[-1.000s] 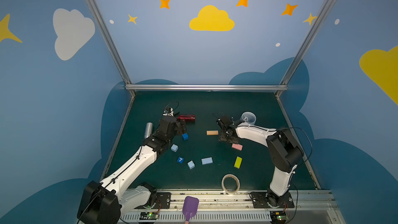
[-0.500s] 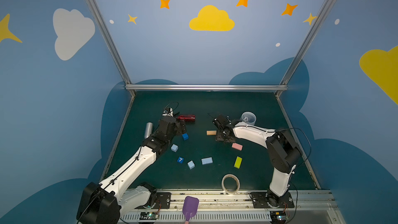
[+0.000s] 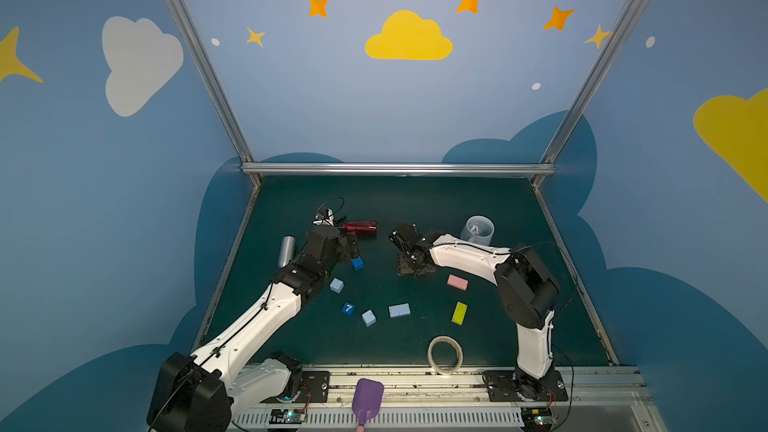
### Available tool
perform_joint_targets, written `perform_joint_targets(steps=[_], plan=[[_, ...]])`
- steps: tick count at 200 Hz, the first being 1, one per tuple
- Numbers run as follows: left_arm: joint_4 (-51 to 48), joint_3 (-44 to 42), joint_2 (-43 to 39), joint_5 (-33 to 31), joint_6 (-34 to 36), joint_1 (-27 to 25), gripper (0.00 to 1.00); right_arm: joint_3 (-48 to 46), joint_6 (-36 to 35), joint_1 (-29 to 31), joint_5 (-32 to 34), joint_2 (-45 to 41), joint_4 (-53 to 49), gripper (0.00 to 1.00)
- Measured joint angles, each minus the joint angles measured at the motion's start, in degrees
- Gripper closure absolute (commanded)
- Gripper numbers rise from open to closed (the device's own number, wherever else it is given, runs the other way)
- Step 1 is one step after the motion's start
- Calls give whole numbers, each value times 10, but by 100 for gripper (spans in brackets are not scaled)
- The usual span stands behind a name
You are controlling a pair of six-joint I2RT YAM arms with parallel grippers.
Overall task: Build the wood block tower
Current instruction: 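Lift the wooden block with the right gripper and carry it to block 62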
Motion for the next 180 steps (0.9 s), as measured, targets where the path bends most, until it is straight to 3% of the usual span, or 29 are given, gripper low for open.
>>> perform_joint_targets(steps=[180], plan=[[0, -1, -1, -3, 0, 0, 8, 48, -13, -5, -4, 47, -11, 34]])
